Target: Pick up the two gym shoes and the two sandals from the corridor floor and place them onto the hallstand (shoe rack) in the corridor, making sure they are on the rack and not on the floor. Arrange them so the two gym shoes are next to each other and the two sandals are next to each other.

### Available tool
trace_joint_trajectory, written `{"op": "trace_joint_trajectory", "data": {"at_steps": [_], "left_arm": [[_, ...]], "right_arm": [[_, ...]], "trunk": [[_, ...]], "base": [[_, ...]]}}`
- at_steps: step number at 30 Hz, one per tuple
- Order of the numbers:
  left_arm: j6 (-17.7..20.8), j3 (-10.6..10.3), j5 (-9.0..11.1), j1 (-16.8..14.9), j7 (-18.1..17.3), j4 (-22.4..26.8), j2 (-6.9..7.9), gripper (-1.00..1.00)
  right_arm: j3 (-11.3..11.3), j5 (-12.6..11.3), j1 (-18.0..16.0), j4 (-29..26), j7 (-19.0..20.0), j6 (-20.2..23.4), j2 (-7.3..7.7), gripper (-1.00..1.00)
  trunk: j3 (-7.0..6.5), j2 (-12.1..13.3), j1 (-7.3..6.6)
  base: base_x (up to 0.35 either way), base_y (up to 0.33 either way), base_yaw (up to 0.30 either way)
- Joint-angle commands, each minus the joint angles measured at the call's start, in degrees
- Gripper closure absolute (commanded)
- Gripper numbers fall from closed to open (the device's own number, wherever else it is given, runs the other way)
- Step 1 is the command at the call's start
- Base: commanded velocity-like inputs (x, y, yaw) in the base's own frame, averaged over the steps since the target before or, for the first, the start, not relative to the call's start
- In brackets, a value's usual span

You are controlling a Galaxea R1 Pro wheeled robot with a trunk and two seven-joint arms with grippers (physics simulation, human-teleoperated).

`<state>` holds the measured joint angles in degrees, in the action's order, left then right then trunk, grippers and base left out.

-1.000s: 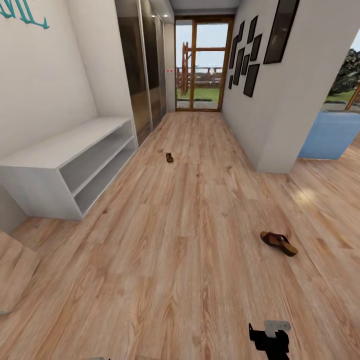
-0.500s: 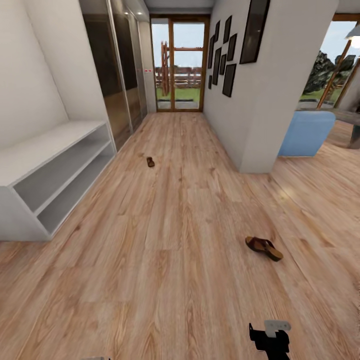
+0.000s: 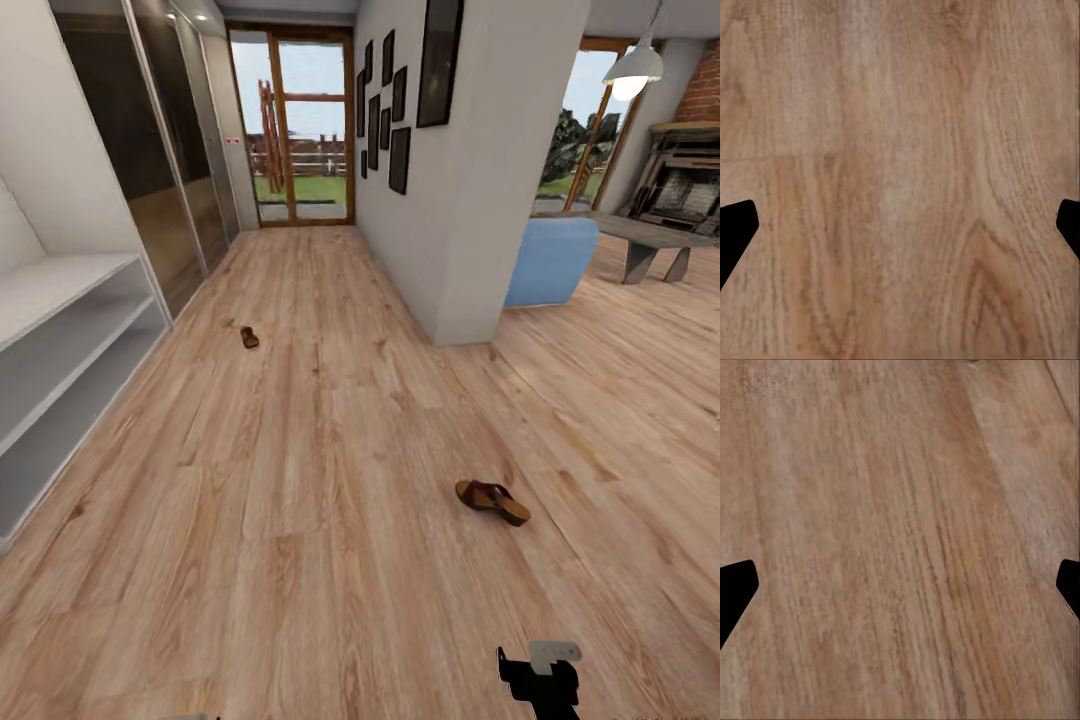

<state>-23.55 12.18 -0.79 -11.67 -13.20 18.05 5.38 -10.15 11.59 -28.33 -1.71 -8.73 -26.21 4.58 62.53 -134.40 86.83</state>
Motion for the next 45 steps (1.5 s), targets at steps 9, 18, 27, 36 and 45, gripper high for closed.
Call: {"op": "trace_joint_trajectory", "data": {"at_steps": [9,18,27,36,45], "left_arm": [[-0.10,0.48,-0.01,-0.02,-0.51,-0.01,-0.02,-1.00],[-0.10,0.49,-0.01,-0.02,-0.51,-0.03,-0.02,-1.00],[-0.10,0.48,-0.01,-0.02,-0.51,-0.03,-0.02,-1.00],[-0.10,0.49,-0.01,-0.02,-0.51,-0.03,-0.02,-1.00],[-0.10,0.57,-0.01,-0.02,-0.51,-0.03,-0.02,-1.00]], "right_arm": [[-0.39,0.62,-0.06,0.12,-0.23,-0.16,-0.01,-1.00],[-0.39,0.63,-0.06,0.13,-0.23,-0.16,-0.03,-1.00],[-0.35,0.63,-0.06,0.13,-0.23,-0.16,-0.13,-1.00],[-0.32,0.63,-0.06,0.13,-0.23,-0.16,-0.18,-1.00],[-0.36,0.63,-0.06,0.11,-0.23,-0.16,-0.19,-1.00]], "trunk": [[0.05,-0.02,0.01],[0.05,-0.02,0.01],[0.05,-0.02,0.01],[0.05,-0.02,0.01],[0.05,-0.02,0.01]], "base": [[0.093,0.000,-0.300],[0.165,0.000,-0.300],[0.323,0.000,-0.158],[0.321,0.000,-0.013],[0.055,0.000,0.000]]}}
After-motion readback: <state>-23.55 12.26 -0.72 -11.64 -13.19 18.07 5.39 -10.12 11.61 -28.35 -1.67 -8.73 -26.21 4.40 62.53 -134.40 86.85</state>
